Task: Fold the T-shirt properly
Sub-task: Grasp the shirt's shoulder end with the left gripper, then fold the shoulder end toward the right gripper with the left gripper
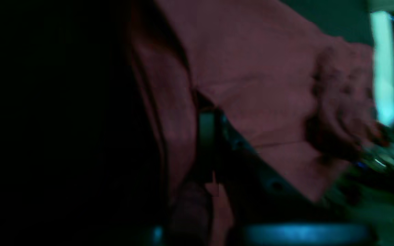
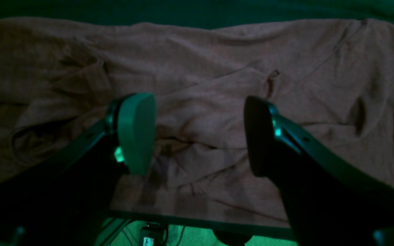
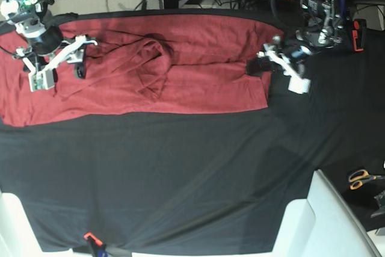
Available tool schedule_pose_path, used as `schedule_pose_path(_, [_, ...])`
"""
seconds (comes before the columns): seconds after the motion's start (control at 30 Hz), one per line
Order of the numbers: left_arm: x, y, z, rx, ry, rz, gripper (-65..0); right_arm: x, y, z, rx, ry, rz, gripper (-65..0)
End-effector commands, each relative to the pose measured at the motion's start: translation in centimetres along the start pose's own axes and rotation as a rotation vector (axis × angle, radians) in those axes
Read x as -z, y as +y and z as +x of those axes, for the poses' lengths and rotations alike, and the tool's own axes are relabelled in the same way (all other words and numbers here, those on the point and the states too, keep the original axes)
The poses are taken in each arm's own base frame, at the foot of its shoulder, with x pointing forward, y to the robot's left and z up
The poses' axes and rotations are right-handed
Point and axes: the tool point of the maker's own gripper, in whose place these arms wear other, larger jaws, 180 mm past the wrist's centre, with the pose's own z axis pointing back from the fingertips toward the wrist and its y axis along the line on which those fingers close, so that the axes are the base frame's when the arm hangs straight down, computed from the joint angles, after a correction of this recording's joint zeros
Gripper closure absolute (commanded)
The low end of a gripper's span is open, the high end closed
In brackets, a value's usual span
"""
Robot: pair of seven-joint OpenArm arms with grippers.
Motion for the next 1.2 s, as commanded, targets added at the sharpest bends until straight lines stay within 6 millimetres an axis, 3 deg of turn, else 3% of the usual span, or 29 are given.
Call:
schedule_pose_path(0.0, [-1.7, 1.3, 2.5, 0.039, -0.047, 0.039, 0.0, -0.2, 0.0, 1.1, 0.0, -0.043, 0.002, -38.9])
schedule_pose_path(0.2, [-4.9, 2.4, 5.0, 0.153, -0.07, 0.092, 0.0, -0.2, 0.1, 1.2, 0.0, -0.046, 0.008, -38.9])
schedule_pose_path(0.4, [-7.4, 2.3, 5.0, 0.207, -0.085, 0.137, 0.0, -0.2, 0.1, 1.2, 0.0, -0.046, 0.008, -38.9])
schedule_pose_path(0.6, [-8.4, 0.2, 5.7, 0.239, -0.109, 0.196, 0.0, -0.2, 0.1, 1.2, 0.0, -0.046, 0.008, -38.9])
schedule_pose_path(0.73, [-7.3, -2.8, 5.8, 0.259, -0.113, 0.177, 0.0, -0.2, 0.1, 1.2, 0.0, -0.046, 0.008, -38.9])
schedule_pose_path(1.17, [0.0, -12.1, 1.5, 0.214, -0.014, -0.014, 0.0, -0.2, 0.0, 1.1, 0.001, -0.044, 0.003, -38.9])
